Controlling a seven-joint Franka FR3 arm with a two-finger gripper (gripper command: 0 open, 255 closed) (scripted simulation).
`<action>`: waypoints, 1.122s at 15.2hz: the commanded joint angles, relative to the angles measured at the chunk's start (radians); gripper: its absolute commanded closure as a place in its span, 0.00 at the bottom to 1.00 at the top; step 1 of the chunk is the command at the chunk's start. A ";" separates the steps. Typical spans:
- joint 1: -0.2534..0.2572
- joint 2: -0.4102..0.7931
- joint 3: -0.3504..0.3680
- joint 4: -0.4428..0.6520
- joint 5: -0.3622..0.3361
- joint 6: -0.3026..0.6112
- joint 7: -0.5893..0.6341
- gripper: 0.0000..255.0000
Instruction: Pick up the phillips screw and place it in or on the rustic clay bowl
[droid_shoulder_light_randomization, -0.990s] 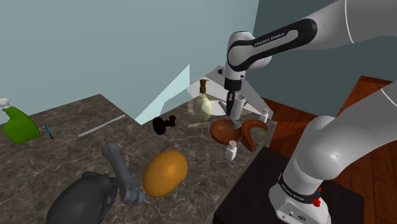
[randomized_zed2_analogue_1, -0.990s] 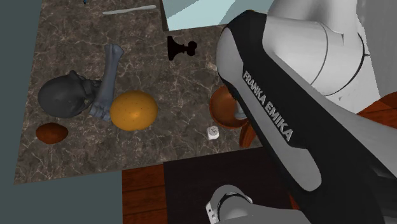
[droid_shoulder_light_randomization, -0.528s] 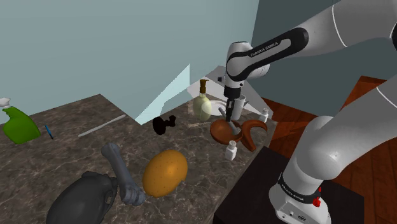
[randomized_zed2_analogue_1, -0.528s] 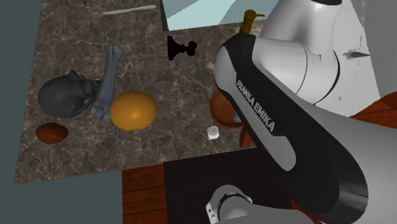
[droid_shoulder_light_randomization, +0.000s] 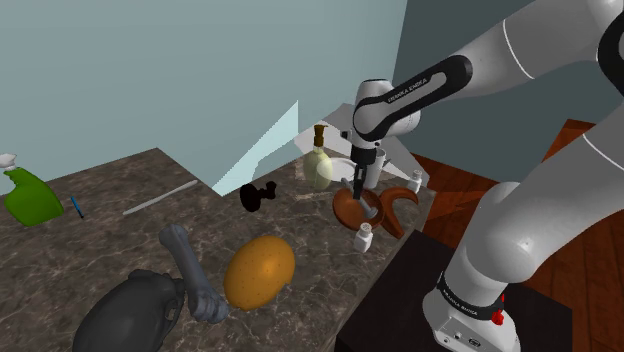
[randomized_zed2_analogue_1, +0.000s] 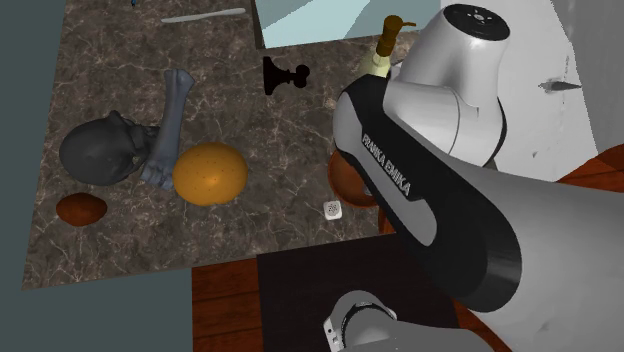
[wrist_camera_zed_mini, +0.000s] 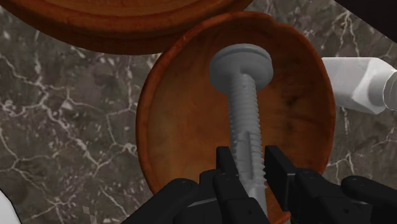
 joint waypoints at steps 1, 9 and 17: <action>-0.001 0.004 -0.001 -0.003 -0.001 0.001 -0.001 1.00; -0.001 0.005 0.000 -0.002 0.000 0.002 -0.001 0.00; -0.013 -0.061 0.006 0.082 -0.016 -0.148 0.011 0.00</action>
